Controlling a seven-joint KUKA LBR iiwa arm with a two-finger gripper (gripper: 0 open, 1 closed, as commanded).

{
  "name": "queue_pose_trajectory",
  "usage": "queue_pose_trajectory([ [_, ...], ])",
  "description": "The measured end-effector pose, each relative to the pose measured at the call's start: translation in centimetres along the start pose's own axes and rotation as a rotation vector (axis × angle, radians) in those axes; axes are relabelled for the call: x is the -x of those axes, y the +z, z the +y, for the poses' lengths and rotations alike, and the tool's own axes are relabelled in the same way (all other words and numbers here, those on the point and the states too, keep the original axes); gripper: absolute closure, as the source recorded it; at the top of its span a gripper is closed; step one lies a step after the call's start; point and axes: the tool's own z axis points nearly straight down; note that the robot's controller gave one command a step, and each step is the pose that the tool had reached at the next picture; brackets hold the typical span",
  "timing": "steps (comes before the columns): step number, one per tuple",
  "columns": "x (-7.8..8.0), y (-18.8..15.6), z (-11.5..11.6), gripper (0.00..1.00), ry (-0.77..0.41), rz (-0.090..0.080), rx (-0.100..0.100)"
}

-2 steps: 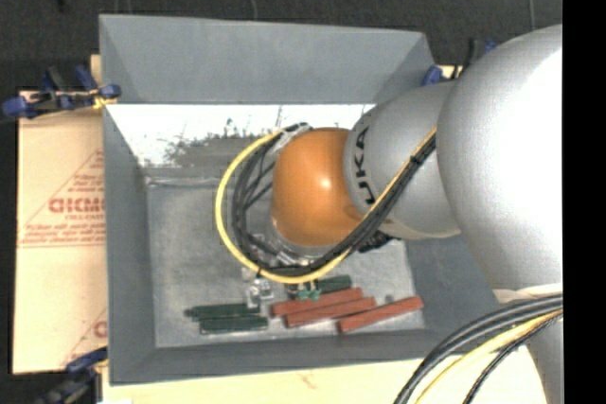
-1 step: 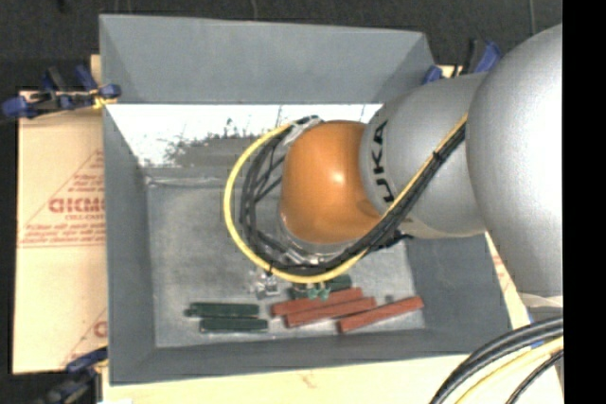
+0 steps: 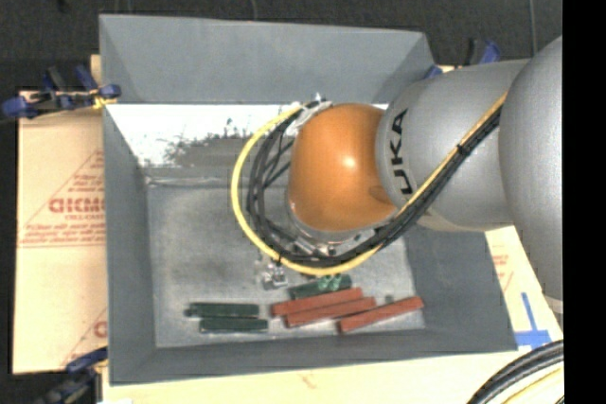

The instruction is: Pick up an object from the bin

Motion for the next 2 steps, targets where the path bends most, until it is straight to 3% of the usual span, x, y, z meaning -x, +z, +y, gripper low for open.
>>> queue_pose_trajectory([
  [1,-1.34,-2.77,-0.46,0.00,-0.050,0.005,0.000],
  [2,-1.35,-2.76,-0.43,0.00,-0.049,0.005,0.000],
])
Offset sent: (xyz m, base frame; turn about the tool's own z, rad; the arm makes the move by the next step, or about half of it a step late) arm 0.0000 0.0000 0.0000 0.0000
